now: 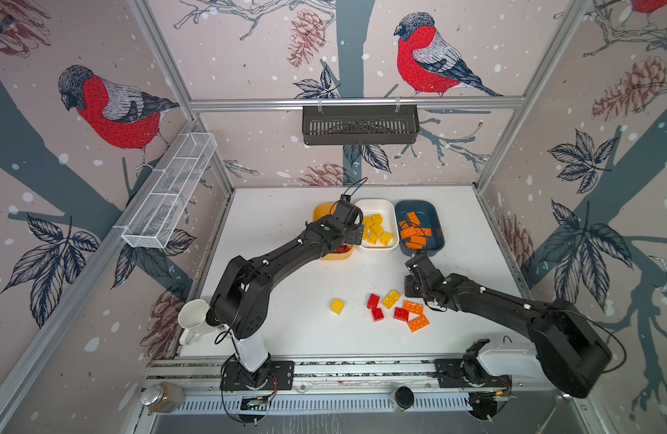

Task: Sort the legos into containers by color
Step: Pick up the lego from the center of the table, then place the lego in the container.

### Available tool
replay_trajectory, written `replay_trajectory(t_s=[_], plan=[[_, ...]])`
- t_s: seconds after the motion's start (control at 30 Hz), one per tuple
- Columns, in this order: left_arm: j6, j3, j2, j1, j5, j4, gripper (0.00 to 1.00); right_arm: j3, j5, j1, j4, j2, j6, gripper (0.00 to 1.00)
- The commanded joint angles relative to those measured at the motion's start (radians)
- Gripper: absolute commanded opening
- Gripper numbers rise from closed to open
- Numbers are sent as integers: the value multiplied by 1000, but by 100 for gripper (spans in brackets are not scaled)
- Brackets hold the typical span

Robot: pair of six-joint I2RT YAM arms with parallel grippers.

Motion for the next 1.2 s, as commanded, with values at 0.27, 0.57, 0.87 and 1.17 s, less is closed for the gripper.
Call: replay_trajectory(t_s=[0.27,0.57,0.87,1.17], plan=[[84,-83,-35,-106,107,68,97,178,-159,-288,232,4,-222,24],[100,-117,-24,-154,88,15,97,399,-132,-337,138,263,-240,66],[71,-154,-31,-151,33,78,97,125,-38,-218,-131,5,-65,86],[65,-154,-2,-152,-32,103,97,-90,-195,-80,-227,-161,134,99]])
